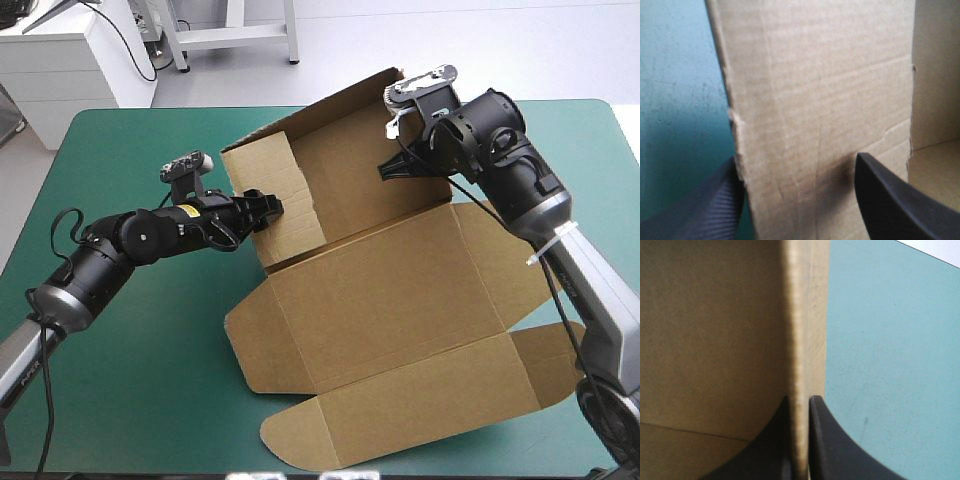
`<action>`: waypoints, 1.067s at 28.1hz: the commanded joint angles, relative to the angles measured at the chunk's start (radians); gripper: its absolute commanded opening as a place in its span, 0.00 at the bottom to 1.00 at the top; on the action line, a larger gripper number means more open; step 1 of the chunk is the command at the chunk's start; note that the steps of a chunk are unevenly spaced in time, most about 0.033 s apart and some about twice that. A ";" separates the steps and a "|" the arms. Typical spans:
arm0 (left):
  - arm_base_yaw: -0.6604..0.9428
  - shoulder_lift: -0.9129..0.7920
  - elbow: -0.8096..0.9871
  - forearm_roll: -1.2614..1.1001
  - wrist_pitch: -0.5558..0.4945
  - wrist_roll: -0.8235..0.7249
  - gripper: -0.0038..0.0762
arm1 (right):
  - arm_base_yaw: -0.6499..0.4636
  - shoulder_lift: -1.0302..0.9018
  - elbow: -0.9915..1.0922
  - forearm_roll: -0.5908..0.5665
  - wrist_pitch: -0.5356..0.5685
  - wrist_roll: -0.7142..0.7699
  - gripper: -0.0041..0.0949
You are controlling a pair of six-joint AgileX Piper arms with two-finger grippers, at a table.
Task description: Fold the box
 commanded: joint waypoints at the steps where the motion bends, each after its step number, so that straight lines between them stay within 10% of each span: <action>1: -0.014 -0.021 -0.030 -0.040 -0.051 0.021 0.60 | 0.018 -0.055 -0.065 0.083 -0.068 0.018 0.03; 15: -0.014 -0.021 -0.030 -0.051 -0.109 0.013 0.58 | 0.018 -0.055 -0.156 0.080 0.010 -0.004 0.03; 20: -0.014 -0.021 -0.030 -0.067 -0.135 0.016 0.05 | 0.018 -0.055 -0.156 0.080 0.017 -0.004 0.03; 30: -0.048 -0.013 -0.115 0.121 -0.086 -0.020 0.04 | -0.050 -0.035 -0.146 0.089 0.029 -0.004 0.03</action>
